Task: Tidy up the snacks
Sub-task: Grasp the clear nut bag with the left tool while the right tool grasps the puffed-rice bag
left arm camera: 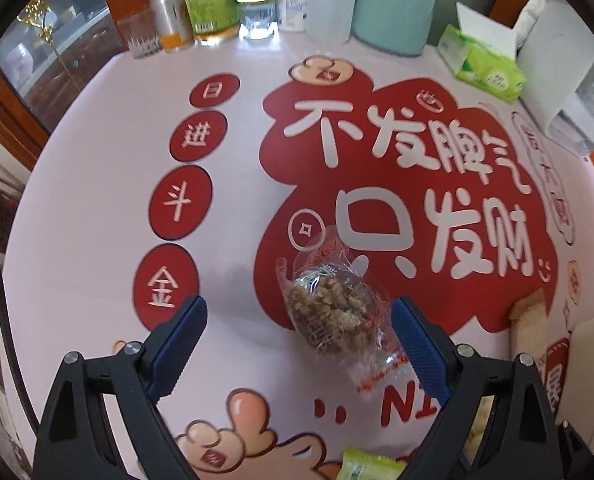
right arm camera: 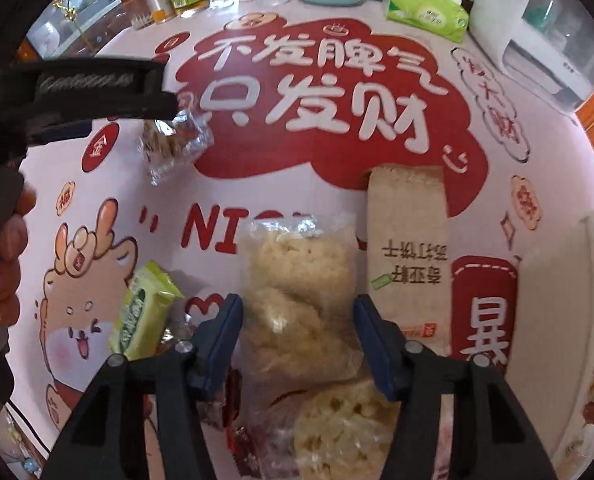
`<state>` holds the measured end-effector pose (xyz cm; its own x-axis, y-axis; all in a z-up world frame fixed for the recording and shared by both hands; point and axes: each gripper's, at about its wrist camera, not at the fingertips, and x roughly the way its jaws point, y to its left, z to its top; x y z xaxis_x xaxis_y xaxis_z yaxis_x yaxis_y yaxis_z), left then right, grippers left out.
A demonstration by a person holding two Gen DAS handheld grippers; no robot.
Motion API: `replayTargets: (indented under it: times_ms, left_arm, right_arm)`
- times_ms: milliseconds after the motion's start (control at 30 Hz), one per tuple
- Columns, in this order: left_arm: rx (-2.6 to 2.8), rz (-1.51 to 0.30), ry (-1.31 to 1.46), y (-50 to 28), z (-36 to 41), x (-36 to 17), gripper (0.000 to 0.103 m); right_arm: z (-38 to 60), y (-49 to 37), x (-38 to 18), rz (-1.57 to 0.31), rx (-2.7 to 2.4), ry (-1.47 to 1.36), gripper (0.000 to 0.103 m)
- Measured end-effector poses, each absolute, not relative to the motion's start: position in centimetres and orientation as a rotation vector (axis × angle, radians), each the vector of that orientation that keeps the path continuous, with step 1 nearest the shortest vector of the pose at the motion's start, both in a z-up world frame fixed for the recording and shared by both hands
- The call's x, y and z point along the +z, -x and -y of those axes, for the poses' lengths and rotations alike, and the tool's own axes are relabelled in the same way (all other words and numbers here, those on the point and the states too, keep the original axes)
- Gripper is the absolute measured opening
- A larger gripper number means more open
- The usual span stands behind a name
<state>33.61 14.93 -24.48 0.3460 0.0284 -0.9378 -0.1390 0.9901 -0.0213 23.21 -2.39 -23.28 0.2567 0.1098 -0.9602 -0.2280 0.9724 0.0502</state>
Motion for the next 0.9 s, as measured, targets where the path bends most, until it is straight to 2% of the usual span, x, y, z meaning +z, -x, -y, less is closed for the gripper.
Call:
replayTargets:
  times_ms: [100,167,200,233,267,467,667,900]
  left_arm:
    - [0.117,-1.236,0.108,-34.0,-14.6,-25.6,0.081]
    - [0.1,-1.263,0.137,-34.3,-14.5,-26.4,0.069]
    - [0.11,-1.248,0.127,-34.3,-14.3,-26.3,0.066]
    - [0.11,-1.235,0.116,-34.3,-14.1,-26.3,0.053]
    - [0.111,-1.225,0.096,-34.3,-13.8,-26.2,0.051]
    - [0.079,-1.221,0.09,-33.4,-13.7,-25.9,0.05]
    - [0.045,-1.208,0.082,-29.5,-14.6,-23.0,0.05]
    - [0.013,-1.14,0.035,-24.8,-15.1,-17.8,0.05]
  right_arm:
    - [2.8,-23.1,-23.5,-1.275,0.244,0.086,0.055]
    - [3.0,-23.0,-23.4,-1.268,0.253,0.072,0.052]
    - [3.2,-22.9,-23.3,-1.265,0.257,0.061,0.05]
    - [3.4,-22.9,-23.3,-1.263,0.261,0.051,0.047]
    - [3.5,-22.9,-23.2,-1.263,0.264,0.041,0.047]
    - [4.4,-23.0,-23.0,-1.265,0.276,-0.027,0.042]
    - [4.8,-22.7,-21.8,-1.236,0.267,-0.04,0.041]
    - [5.3,-20.8,-16.5,-1.114,0.255,-0.029,0.041]
